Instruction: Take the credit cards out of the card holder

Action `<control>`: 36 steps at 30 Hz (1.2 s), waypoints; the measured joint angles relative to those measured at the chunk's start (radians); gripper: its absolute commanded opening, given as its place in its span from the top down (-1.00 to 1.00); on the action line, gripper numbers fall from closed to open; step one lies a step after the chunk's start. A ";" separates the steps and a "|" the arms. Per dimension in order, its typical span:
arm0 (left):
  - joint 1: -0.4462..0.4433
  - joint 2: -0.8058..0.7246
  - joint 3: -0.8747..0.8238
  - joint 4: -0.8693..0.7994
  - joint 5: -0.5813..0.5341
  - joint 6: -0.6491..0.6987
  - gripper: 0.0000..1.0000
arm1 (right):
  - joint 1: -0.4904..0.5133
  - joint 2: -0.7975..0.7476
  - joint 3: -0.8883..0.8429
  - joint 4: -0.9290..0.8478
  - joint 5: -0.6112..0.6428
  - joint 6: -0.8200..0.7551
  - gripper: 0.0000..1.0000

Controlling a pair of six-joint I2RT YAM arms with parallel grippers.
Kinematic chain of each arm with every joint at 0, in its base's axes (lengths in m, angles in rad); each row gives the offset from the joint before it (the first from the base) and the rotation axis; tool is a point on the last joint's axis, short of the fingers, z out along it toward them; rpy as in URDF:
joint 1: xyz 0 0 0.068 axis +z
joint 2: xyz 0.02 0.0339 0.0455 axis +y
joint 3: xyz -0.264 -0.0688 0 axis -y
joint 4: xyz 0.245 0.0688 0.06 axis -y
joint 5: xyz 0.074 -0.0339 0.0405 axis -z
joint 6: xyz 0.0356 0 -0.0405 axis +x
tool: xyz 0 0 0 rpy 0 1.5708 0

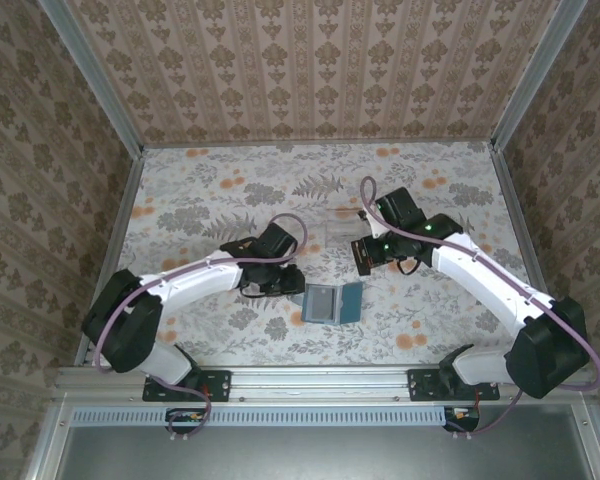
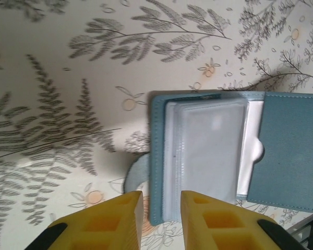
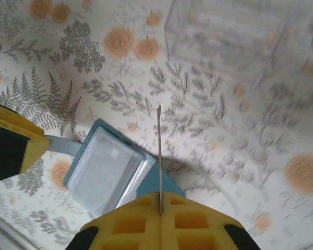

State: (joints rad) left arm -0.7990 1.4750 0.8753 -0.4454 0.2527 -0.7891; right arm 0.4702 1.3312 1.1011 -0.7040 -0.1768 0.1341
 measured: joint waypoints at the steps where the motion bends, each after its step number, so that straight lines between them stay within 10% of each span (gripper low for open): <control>1: 0.010 -0.016 -0.015 0.002 -0.002 0.000 0.48 | -0.001 0.010 0.025 -0.008 0.011 -0.055 1.00; 19: 0.096 -0.111 -0.113 0.003 -0.007 0.001 0.47 | -0.019 0.442 0.490 -0.223 0.074 -0.929 1.00; 36: 0.164 -0.129 -0.132 0.003 0.002 0.008 0.48 | -0.029 0.854 0.996 -0.584 0.072 -1.157 1.00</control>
State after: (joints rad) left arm -0.6350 1.3457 0.7429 -0.4423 0.2546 -0.7807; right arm 0.4408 2.1853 2.0968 -1.2881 -0.1051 -1.0225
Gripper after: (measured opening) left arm 0.264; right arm 0.046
